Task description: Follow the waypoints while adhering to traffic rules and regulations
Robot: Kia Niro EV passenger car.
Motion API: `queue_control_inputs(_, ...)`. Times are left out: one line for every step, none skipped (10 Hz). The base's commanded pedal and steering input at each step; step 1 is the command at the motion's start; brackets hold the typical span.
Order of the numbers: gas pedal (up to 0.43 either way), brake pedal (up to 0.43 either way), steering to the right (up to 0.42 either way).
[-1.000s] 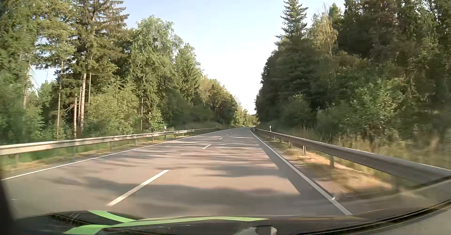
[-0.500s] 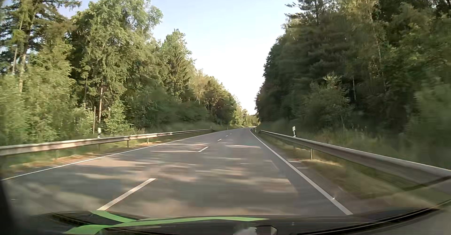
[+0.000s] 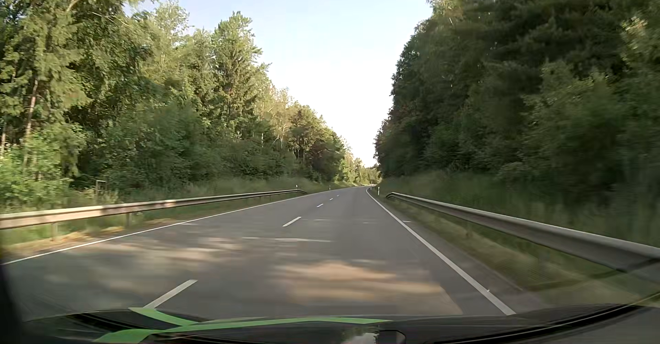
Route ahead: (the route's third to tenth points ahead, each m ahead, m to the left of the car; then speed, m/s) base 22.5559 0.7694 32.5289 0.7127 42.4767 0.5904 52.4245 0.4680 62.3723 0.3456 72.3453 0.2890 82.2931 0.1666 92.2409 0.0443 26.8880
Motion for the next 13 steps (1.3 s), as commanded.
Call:
queue_control_inputs(0.319, 0.000, 0.000)
queue_control_inputs(0.319, 0.000, 0.000)
queue_control_inputs(0.319, 0.000, 0.000)
queue_control_inputs(0.319, 0.000, 0.000)
queue_control_inputs(0.319, 0.000, 0.000)
queue_control_inputs(0.319, 0.000, 0.000)
queue_control_inputs(0.319, 0.000, 0.000)
queue_control_inputs(0.319, 0.000, 0.000)
queue_control_inputs(0.319, 0.000, 0.000)
queue_control_inputs(0.319, 0.000, 0.000)
queue_control_inputs(0.319, 0.000, -0.001)
queue_control_inputs(0.319, 0.000, -0.001)
queue_control_inputs(0.319, 0.000, 0.000)
